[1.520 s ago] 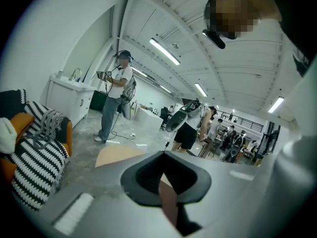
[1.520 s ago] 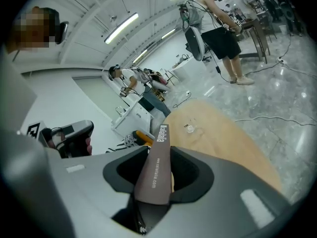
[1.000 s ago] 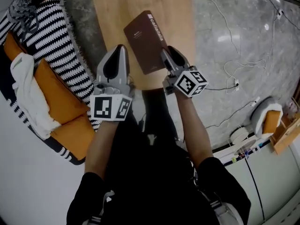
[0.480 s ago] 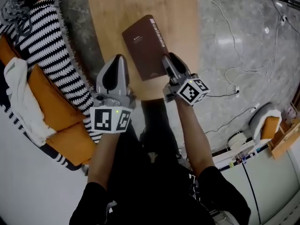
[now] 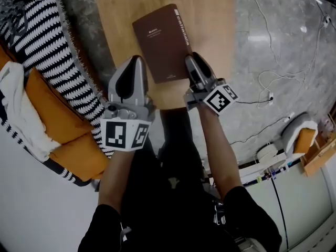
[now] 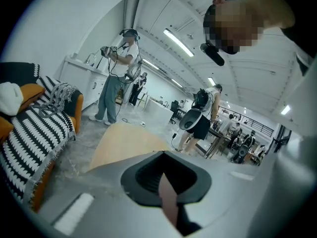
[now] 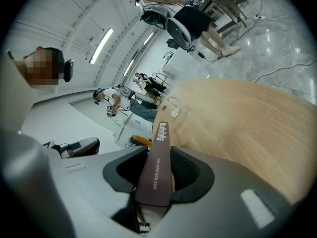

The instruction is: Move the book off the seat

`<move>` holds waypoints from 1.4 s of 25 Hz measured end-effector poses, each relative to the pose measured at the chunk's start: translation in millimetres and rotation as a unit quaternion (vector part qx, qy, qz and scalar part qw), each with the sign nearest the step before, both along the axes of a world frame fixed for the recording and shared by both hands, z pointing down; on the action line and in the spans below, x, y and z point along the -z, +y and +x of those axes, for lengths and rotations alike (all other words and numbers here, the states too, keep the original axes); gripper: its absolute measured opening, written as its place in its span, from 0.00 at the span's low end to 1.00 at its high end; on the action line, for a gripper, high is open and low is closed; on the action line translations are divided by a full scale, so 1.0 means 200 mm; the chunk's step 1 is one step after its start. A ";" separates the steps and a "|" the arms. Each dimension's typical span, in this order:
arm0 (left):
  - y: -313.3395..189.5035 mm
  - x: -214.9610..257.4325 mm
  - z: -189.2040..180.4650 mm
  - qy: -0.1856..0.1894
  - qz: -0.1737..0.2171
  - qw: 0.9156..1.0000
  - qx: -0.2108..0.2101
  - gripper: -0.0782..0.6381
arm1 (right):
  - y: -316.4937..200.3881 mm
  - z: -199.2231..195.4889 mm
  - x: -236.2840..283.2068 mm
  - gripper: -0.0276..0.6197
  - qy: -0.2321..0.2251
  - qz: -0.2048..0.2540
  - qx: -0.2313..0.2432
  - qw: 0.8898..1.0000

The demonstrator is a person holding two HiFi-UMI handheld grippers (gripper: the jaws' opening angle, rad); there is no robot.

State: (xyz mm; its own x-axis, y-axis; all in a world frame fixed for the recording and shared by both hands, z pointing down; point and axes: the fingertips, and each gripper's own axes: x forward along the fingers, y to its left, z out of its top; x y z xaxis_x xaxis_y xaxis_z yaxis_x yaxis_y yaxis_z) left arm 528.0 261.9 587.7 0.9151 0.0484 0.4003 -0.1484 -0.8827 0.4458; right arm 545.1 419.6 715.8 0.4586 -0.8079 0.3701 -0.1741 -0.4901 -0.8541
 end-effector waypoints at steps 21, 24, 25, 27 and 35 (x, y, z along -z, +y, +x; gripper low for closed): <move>-0.01 -0.10 -0.01 -0.011 -0.010 1.000 0.001 0.12 | 0.02 -0.04 -0.24 0.30 -0.019 -0.001 0.034 0.999; -0.01 -0.11 -0.01 -0.011 -0.011 1.000 0.001 0.12 | 0.02 -0.04 -0.25 0.31 -0.015 -0.008 0.037 0.999; -0.01 -0.11 -0.01 -0.012 -0.011 1.000 0.001 0.12 | 0.02 -0.04 -0.25 0.31 -0.013 -0.011 0.040 0.999; -0.01 -0.12 -0.01 -0.014 -0.011 1.000 0.002 0.12 | 0.02 -0.03 -0.26 0.31 -0.006 -0.019 0.049 0.999; -0.04 -0.14 -0.03 -0.017 -0.015 1.000 0.004 0.12 | 0.01 -0.03 -0.29 0.35 0.012 -0.064 0.069 0.995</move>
